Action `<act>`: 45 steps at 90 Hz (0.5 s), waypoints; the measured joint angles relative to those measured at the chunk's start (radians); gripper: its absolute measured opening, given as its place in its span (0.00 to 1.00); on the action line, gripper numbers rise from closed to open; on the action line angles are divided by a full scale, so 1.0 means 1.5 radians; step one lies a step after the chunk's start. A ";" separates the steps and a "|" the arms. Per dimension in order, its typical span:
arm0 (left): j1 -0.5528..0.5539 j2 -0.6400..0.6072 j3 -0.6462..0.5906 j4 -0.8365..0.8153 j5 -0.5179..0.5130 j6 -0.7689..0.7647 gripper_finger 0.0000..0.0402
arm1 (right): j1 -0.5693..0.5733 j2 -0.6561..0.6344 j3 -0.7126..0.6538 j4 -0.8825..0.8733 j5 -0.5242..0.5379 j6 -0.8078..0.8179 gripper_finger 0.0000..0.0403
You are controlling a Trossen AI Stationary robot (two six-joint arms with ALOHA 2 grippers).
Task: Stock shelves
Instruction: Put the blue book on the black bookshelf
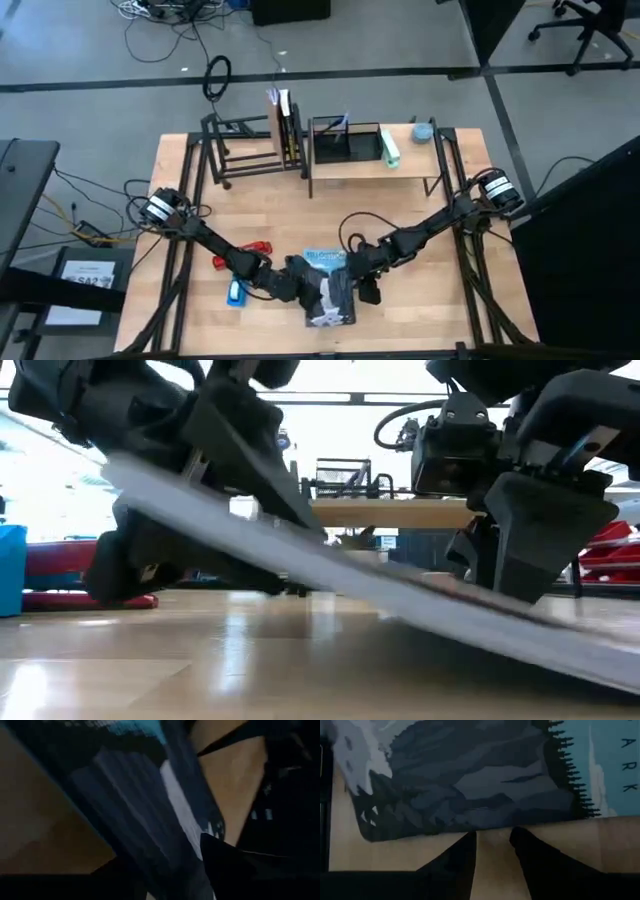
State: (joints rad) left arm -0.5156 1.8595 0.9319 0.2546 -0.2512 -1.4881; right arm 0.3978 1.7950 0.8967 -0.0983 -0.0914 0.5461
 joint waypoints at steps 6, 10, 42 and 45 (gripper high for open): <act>0.000 0.000 0.000 -0.009 0.001 -0.018 0.40 | 0.001 0.000 0.000 0.000 0.000 0.000 0.30; 0.000 0.000 0.000 -0.014 0.002 -0.023 0.41 | 0.001 0.000 0.000 -0.001 0.000 0.000 0.30; -0.001 -0.001 0.000 -0.010 0.064 -0.041 0.29 | 0.001 0.000 0.000 -0.004 0.002 0.000 0.30; -0.001 -0.001 0.000 -0.010 0.071 -0.042 0.26 | 0.001 0.000 0.000 -0.004 0.002 0.000 0.30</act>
State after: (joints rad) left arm -0.5167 1.8587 0.9314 0.2391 -0.1450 -1.5511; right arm 0.3992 1.7947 0.8967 -0.1047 -0.0887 0.5465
